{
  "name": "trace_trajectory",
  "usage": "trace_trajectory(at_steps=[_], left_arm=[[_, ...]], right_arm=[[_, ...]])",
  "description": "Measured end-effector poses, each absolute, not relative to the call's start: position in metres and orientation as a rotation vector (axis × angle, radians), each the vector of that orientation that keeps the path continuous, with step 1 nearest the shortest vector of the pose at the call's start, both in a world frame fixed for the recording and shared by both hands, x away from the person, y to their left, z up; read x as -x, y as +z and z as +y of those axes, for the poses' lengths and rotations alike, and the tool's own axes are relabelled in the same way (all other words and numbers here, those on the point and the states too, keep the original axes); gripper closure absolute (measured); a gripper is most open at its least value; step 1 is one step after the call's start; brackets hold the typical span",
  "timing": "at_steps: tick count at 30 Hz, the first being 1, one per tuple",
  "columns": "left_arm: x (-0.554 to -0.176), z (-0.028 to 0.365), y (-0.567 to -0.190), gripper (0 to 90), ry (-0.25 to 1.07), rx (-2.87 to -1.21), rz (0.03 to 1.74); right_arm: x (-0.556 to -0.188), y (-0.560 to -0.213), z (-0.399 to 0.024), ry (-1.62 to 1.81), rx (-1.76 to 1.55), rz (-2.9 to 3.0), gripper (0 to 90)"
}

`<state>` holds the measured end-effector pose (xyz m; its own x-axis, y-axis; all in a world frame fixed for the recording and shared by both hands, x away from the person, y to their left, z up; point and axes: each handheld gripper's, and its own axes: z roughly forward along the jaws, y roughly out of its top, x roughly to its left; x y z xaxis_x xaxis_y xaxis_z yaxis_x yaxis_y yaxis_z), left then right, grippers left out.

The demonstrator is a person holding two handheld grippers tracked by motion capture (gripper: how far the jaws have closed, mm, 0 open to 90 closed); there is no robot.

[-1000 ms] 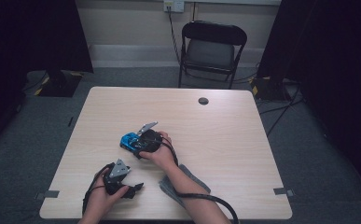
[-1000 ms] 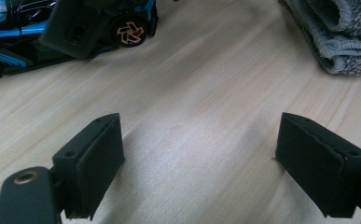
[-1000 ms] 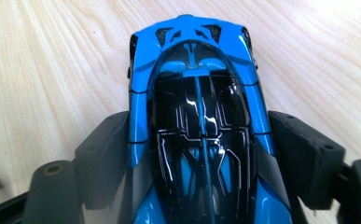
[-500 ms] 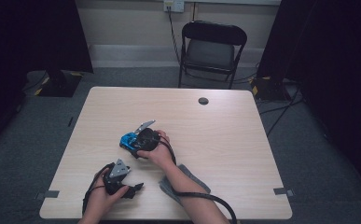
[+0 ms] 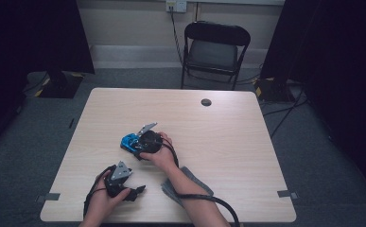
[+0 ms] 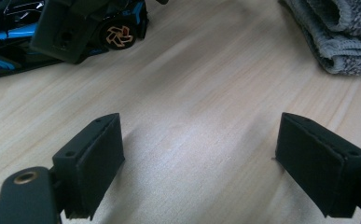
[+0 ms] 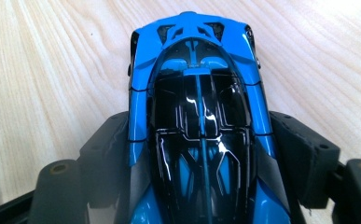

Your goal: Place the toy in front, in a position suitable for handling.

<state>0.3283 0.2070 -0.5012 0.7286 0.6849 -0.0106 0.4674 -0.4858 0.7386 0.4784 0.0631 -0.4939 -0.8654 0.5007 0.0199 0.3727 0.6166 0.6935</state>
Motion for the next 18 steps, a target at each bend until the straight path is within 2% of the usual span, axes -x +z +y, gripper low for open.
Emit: trace_trajectory(at_steps=[18], left_arm=[[-0.328,0.207,-0.501,14.6,0.37,-2.174,0.867]], right_arm=[[-0.481,-0.477,0.05,1.081,-0.692,2.655,27.5]])
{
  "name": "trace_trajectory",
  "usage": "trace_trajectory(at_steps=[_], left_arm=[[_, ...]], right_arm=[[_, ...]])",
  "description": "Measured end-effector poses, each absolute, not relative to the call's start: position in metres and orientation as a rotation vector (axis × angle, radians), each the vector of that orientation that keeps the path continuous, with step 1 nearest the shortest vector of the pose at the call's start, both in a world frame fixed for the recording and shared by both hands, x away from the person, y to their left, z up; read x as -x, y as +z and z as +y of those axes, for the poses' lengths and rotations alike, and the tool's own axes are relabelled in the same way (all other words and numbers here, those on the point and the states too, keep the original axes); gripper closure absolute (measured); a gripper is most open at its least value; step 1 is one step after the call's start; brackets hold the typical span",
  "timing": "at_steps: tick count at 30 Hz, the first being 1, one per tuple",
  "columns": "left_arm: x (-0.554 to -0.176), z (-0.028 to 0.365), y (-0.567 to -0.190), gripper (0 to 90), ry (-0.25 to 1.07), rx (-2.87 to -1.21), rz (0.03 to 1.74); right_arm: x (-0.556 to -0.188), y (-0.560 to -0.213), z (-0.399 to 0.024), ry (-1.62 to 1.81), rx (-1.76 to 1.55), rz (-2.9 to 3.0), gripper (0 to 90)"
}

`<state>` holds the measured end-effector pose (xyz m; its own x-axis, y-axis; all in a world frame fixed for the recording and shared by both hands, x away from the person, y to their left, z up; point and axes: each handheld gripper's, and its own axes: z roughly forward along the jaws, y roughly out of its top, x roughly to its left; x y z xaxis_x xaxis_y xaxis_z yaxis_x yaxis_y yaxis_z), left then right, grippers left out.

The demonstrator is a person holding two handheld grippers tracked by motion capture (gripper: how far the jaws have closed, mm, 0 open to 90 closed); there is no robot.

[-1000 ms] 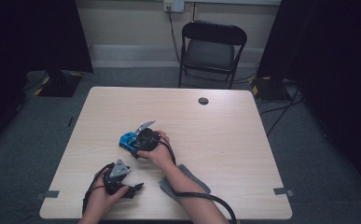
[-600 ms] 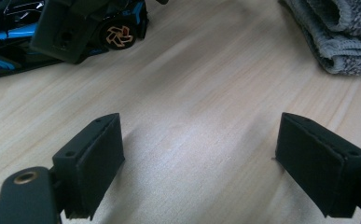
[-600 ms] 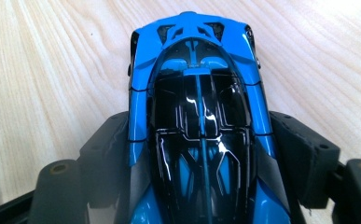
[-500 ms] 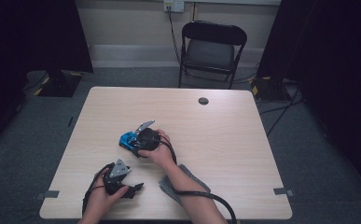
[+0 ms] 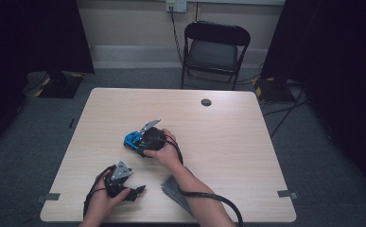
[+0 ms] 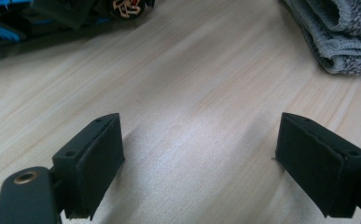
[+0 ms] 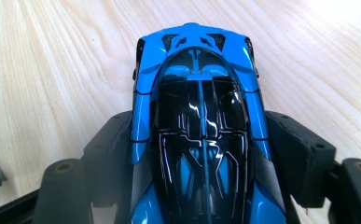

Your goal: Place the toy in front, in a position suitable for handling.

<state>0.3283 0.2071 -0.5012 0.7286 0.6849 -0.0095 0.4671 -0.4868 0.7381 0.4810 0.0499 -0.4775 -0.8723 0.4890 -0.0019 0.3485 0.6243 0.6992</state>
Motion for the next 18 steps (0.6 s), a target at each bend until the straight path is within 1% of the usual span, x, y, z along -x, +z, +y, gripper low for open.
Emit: trace_trajectory(at_steps=[10,16,17,18], left_arm=[[-0.328,0.207,-0.501,14.6,0.369,-2.173,0.866],[-0.328,0.207,-0.501,14.6,0.368,-2.172,0.866],[-0.328,0.207,-0.501,14.6,0.369,-2.172,0.867],[-0.328,0.207,-0.501,14.6,0.369,-2.172,0.866]], right_arm=[[-0.482,-0.463,0.032,1.107,-0.713,2.643,27.5],[-0.484,-0.455,0.0,1.116,-0.752,2.612,27.5],[-0.484,-0.455,0.0,1.116,-0.752,2.612,27.5],[-0.484,-0.454,-0.011,1.12,-0.772,2.603,27.5]])
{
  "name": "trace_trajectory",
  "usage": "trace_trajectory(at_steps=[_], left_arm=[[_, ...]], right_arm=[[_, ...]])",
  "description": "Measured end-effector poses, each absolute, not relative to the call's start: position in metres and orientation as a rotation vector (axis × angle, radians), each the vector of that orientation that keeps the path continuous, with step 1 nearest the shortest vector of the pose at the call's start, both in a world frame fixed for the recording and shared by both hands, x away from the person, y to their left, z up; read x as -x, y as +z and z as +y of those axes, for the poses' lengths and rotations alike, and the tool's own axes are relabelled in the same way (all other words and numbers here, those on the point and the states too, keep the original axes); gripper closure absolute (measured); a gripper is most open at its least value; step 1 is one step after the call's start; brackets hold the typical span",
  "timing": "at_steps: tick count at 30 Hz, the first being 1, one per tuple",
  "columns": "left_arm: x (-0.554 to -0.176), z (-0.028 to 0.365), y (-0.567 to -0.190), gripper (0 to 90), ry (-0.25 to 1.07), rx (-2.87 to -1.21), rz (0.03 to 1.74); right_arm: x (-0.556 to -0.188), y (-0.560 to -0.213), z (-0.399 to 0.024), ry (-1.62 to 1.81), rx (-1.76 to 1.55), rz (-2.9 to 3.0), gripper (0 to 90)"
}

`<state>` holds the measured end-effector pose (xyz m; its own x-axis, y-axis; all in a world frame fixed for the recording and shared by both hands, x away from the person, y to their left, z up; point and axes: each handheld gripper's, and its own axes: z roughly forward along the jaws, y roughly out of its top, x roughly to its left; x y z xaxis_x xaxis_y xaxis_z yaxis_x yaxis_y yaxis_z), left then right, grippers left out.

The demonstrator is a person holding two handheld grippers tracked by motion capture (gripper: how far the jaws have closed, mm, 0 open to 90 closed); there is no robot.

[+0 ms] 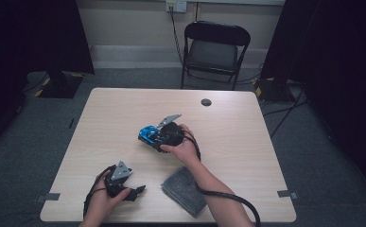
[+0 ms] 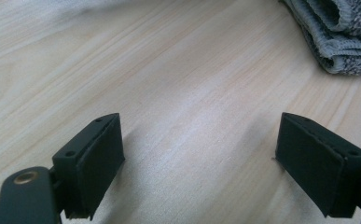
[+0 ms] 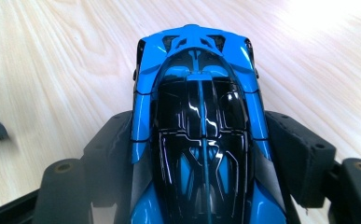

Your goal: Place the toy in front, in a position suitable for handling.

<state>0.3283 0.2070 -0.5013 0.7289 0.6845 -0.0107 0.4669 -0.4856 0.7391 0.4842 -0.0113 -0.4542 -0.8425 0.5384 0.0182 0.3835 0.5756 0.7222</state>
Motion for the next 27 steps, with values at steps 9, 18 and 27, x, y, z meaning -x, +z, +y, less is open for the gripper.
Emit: trace_trajectory(at_steps=[9,18,27], left_arm=[[-0.328,0.207,-0.501,14.6,0.369,-2.172,0.866],[-0.328,0.207,-0.501,14.6,0.369,-2.172,0.866],[-0.328,0.207,-0.501,14.6,0.369,-2.172,0.866]], right_arm=[[-0.484,-0.451,-0.05,1.105,-0.797,2.583,27.5],[-0.482,-0.46,-0.093,1.086,-0.857,2.558,27.4],[-0.48,-0.472,-0.12,1.075,-0.869,2.551,27.4]])
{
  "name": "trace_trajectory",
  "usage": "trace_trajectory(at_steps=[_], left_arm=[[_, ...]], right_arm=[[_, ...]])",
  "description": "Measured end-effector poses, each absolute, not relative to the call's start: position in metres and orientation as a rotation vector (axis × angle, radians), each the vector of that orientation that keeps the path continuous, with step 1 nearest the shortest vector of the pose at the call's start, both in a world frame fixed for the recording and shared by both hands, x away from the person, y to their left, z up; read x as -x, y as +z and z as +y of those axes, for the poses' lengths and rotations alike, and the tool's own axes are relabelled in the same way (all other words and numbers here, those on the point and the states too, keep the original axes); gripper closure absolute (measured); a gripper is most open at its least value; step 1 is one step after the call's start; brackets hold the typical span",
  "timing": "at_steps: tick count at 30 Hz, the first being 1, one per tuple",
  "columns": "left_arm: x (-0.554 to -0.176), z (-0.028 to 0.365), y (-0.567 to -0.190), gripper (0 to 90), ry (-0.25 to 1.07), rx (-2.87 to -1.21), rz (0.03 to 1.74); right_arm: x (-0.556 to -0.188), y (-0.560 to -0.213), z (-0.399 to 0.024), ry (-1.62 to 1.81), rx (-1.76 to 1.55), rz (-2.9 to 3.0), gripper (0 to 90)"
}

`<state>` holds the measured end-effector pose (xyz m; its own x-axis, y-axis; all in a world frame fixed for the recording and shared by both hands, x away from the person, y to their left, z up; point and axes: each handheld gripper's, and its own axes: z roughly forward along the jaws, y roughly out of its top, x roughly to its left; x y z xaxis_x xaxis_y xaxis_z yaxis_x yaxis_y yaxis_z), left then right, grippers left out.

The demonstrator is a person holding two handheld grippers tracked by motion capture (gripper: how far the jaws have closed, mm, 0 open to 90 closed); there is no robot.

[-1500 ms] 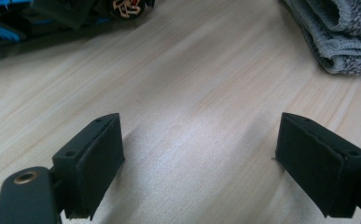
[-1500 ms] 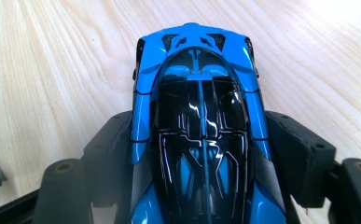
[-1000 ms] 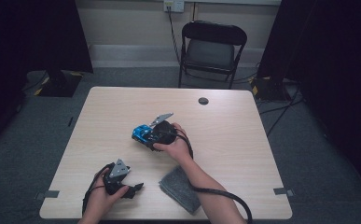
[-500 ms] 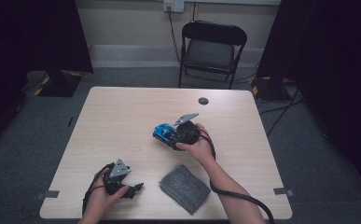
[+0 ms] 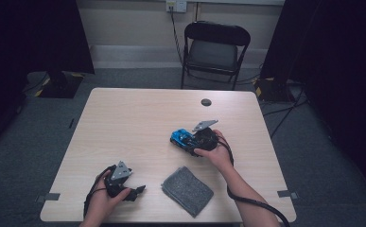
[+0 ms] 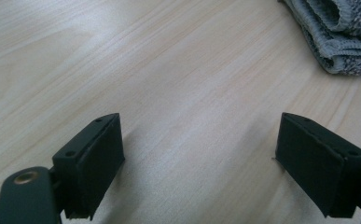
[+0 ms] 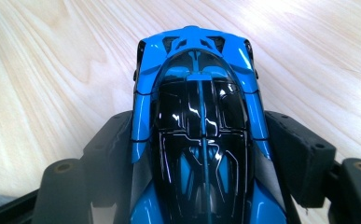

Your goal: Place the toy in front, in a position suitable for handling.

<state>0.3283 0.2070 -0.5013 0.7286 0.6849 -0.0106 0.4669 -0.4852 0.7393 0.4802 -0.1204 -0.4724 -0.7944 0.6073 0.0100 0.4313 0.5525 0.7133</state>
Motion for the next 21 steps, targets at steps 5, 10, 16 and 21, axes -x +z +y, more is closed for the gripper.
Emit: trace_trajectory(at_steps=[5,10,16,21], left_arm=[[-0.328,0.207,-0.501,14.6,0.369,-2.172,0.866],[-0.328,0.207,-0.501,14.6,0.37,-2.173,0.866],[-0.328,0.207,-0.501,14.6,0.369,-2.172,0.867],[-0.328,0.207,-0.501,14.6,0.369,-2.171,0.868]], right_arm=[[-0.48,-0.477,-0.126,1.08,-0.866,2.552,27.4],[-0.48,-0.483,-0.128,1.074,-0.87,2.556,27.3],[-0.479,-0.49,-0.133,1.084,-0.882,2.545,27.2],[-0.479,-0.493,-0.135,1.103,-0.886,2.544,27.1]])
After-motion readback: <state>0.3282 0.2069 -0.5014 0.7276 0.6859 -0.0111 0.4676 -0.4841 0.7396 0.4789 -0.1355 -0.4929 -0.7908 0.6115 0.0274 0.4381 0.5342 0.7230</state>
